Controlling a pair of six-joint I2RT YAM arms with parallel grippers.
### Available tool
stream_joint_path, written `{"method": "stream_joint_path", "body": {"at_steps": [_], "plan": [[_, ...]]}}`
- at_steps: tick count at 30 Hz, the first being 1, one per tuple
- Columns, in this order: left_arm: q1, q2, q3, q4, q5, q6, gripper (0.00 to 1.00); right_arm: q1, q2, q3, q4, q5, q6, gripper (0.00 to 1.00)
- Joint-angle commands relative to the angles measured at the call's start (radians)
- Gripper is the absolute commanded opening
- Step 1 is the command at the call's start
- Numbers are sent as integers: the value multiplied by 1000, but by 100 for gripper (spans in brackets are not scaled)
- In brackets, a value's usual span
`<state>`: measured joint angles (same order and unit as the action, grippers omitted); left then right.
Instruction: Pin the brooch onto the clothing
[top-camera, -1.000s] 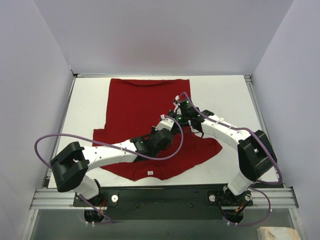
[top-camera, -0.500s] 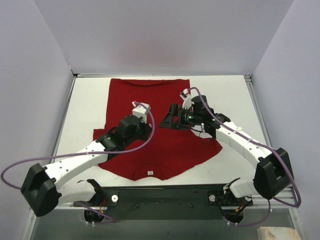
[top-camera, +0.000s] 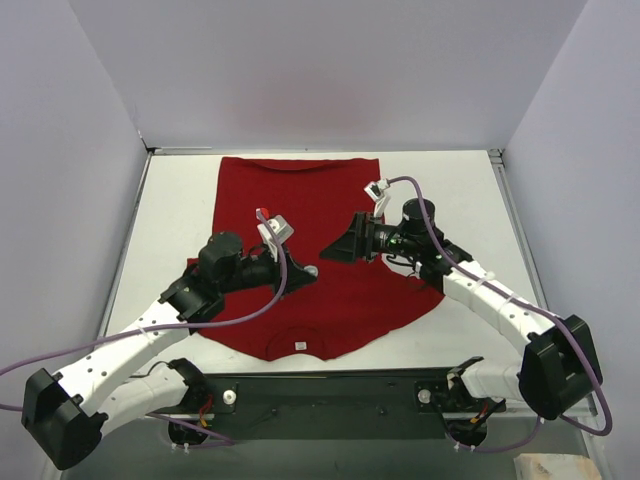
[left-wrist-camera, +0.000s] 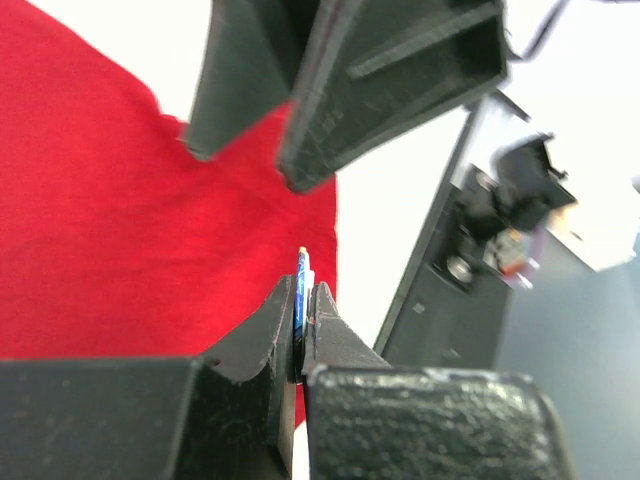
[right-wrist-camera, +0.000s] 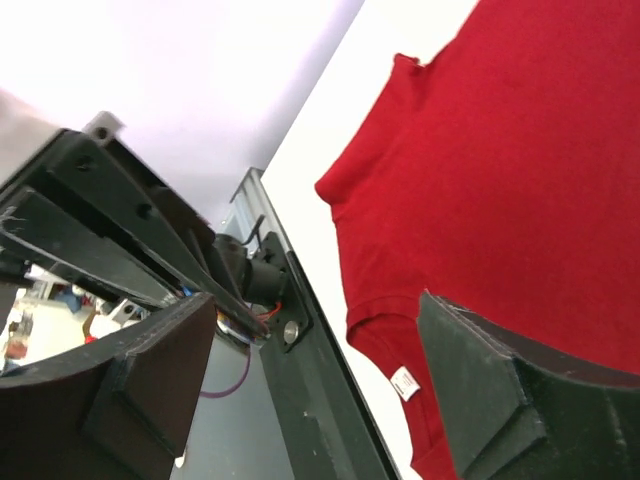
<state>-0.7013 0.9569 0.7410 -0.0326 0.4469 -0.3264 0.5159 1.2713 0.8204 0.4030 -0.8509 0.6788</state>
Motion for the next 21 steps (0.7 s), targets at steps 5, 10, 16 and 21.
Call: {"method": "stream_joint_path", "body": {"at_steps": [5, 10, 16, 21], "plan": [[8, 34, 28, 88, 223, 12, 0, 27, -66, -9, 194, -123, 5, 71], [8, 45, 31, 123, 226, -13, 0, 44, -66, 2, 180, -186, -2, 66], [17, 49, 35, 155, 231, -33, 0, 50, -75, 3, 89, -200, -64, 55], [22, 52, 28, 192, 236, -51, 0, 50, -85, -17, 106, -211, -51, 43]]}}
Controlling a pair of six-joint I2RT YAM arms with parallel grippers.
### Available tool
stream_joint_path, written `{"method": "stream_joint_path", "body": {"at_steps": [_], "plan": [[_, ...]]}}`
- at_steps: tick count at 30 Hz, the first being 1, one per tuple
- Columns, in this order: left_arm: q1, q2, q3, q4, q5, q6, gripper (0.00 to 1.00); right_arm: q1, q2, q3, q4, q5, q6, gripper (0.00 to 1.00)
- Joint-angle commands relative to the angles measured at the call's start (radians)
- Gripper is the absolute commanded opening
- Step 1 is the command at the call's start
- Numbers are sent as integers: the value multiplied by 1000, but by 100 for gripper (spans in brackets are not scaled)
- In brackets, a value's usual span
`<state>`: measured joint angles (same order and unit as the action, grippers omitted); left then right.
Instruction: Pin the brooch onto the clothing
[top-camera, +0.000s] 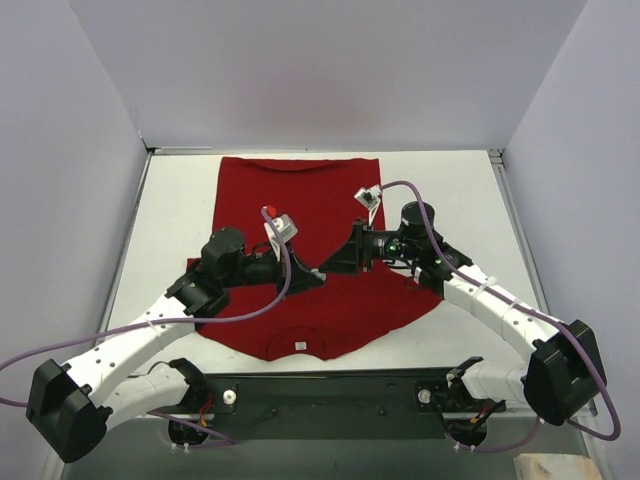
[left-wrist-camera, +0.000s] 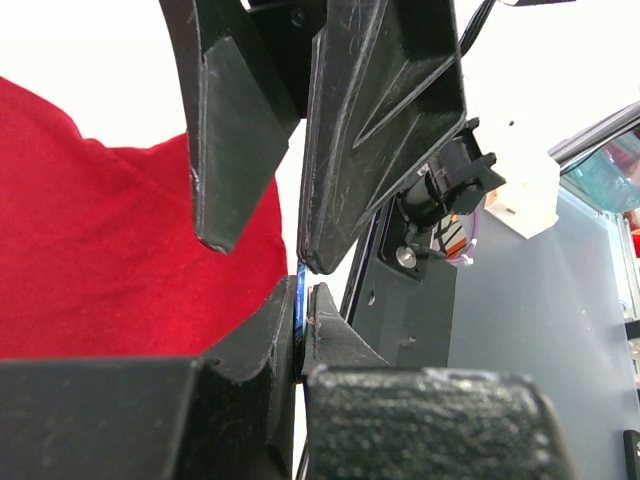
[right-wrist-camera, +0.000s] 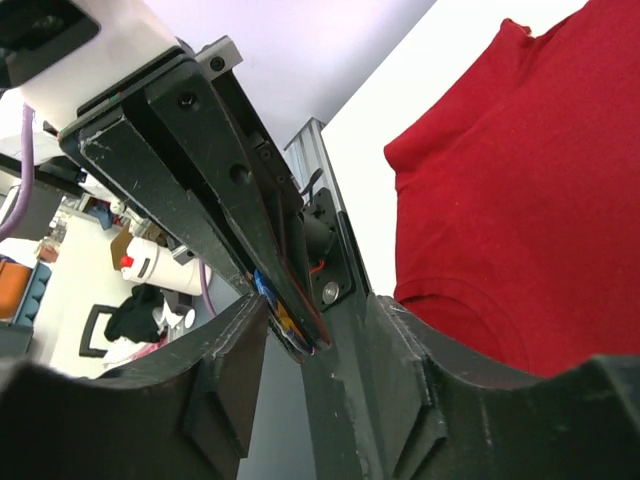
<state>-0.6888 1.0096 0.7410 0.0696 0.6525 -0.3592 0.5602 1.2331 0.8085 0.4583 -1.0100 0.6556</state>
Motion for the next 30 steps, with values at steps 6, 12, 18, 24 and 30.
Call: {"method": "stream_joint_path", "body": {"at_steps": [6, 12, 18, 24, 30], "plan": [[14, 30, 27, 128, 75, -46, 0, 13, -34, -15, 95, -65, -11, 34], [14, 31, 12, 177, 58, -80, 0, 43, -12, -2, 123, -98, 3, 13], [32, 32, 24, 171, 41, -80, 0, 55, -15, 20, 45, -84, -63, 0], [99, 29, 63, 130, 93, -83, 52, 40, -23, 66, -87, 34, -157, 0], [169, -8, 46, 209, 157, -177, 81, -20, -86, 25, -110, 233, -119, 0]]}}
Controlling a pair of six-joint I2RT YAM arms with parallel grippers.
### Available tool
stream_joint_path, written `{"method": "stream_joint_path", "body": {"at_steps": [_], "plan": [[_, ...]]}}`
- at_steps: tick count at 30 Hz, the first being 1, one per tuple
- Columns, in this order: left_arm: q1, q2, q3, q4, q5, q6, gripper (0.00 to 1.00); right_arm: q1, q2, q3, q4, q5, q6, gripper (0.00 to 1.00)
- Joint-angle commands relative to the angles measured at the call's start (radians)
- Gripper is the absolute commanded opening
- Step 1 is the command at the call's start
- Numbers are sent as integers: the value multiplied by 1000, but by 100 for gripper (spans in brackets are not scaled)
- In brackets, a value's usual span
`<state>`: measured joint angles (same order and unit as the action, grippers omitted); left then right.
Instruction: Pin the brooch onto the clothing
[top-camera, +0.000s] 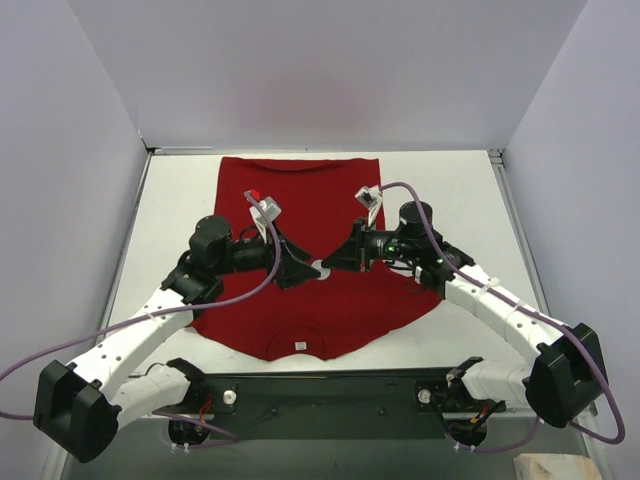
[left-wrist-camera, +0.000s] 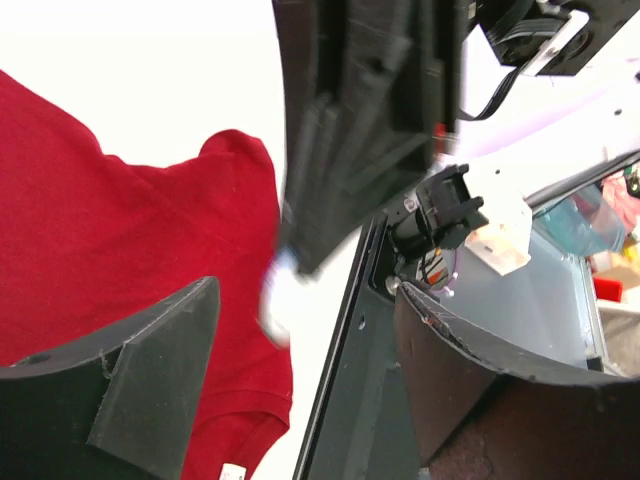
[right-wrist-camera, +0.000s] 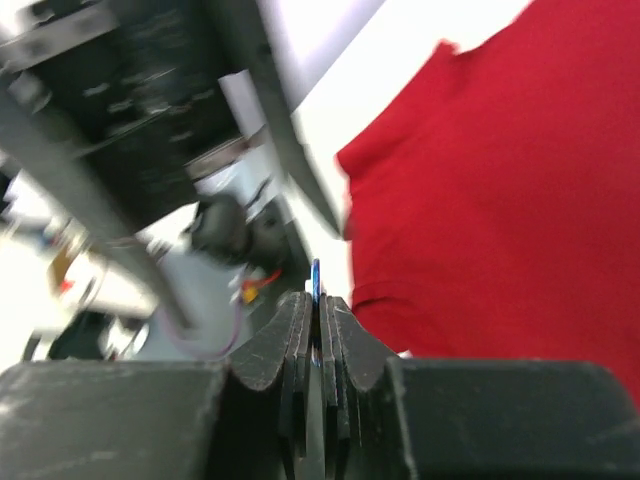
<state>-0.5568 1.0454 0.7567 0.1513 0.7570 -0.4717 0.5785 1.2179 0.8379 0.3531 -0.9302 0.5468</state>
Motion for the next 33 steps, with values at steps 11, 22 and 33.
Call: {"method": "stream_joint_path", "body": {"at_steps": [11, 22, 33], "plan": [[112, 43, -105, 471, 70, -366, 85, -58, -305, -212, 210, 459, 156, 0], [67, 226, -128, 863, 82, -599, 81, -37, -253, -255, 474, 429, 271, 0], [25, 329, -102, 941, 44, -636, 49, -12, -258, -230, 432, 433, 243, 0]]}}
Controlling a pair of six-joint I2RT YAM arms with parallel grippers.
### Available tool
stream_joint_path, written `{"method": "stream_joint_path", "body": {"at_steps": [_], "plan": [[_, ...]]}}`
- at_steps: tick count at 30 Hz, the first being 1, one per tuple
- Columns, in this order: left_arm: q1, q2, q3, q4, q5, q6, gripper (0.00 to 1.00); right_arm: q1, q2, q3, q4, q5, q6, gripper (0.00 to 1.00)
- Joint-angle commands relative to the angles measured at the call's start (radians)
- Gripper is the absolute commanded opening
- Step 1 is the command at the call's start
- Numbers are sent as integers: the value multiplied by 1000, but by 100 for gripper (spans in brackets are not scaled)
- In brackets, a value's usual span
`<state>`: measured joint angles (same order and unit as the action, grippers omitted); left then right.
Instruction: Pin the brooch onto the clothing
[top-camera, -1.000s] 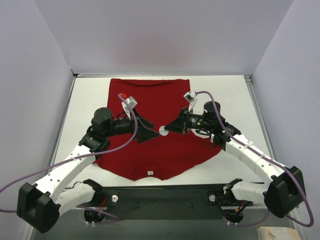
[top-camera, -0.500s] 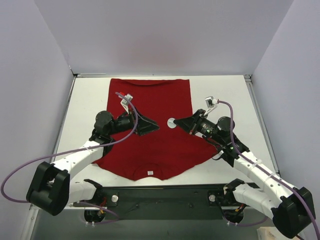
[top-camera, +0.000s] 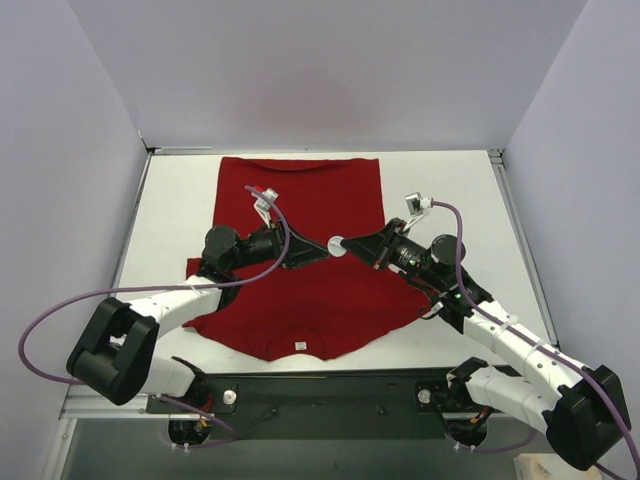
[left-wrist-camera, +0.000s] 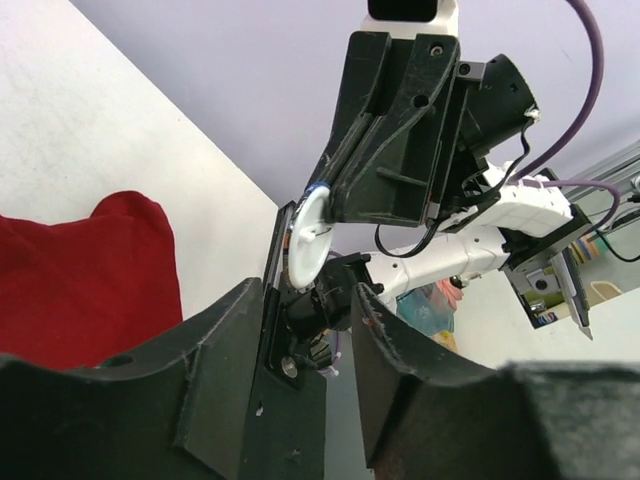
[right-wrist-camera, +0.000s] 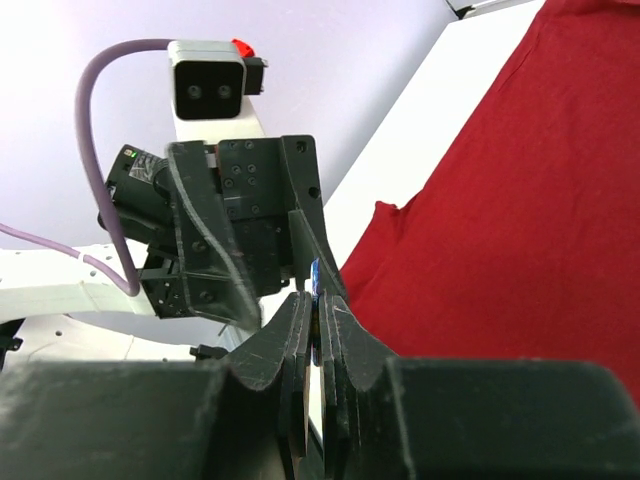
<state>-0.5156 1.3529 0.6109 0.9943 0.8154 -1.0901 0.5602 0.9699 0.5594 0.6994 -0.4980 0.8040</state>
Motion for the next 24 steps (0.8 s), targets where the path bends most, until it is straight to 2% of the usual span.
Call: {"method": "stream_joint_path", "body": {"at_steps": [1, 2, 3, 4, 5, 11, 12, 13, 16, 17, 18, 19, 20, 21, 22, 23, 24], "plan": [[-26, 35, 55, 104, -15, -17, 44, 7, -11, 53, 81, -1, -15, 0], [-30, 41, 61, 109, -16, -17, 40, 9, -11, 54, 80, -2, -19, 0], [-34, 57, 64, 113, -18, -17, 28, 10, -13, 53, 78, -2, -25, 0], [-40, 61, 82, 110, -18, -16, 20, 12, -13, 51, 74, 1, -25, 0], [-44, 69, 90, 103, -18, -14, 17, 10, -11, 56, 65, 1, -26, 0], [-64, 77, 118, 89, -22, 2, 17, 24, -10, 60, 28, -14, -46, 0], [-64, 75, 119, 86, -22, 1, 15, 26, -10, 60, 20, -16, -48, 0], [-64, 74, 121, 78, -22, 2, 0, 26, -11, 60, 12, -17, -49, 0], [-57, 57, 135, 17, 2, 36, 0, 26, -10, 66, -35, -24, -66, 0], [-51, 51, 138, -9, 7, 50, 0, 26, -5, 80, -53, -27, -83, 6], [-46, 34, 147, -69, 27, 67, 0, 26, -5, 91, -78, -27, -95, 18], [-43, 23, 153, -107, 33, 109, 0, 24, -2, 103, -121, -34, -104, 36], [-34, 12, 162, -156, 42, 136, 0, 23, -3, 131, -148, -36, -141, 46], [-31, -13, 190, -283, 51, 169, 0, 23, -5, 148, -176, -37, -163, 54], [-29, -24, 207, -362, 56, 256, 0, 21, -2, 164, -229, -42, -181, 65], [-27, -38, 231, -444, 54, 309, 0, 20, 1, 180, -254, -60, -199, 71], [-27, -63, 249, -600, 47, 359, 0, 15, 6, 216, -277, -74, -241, 75]]}}
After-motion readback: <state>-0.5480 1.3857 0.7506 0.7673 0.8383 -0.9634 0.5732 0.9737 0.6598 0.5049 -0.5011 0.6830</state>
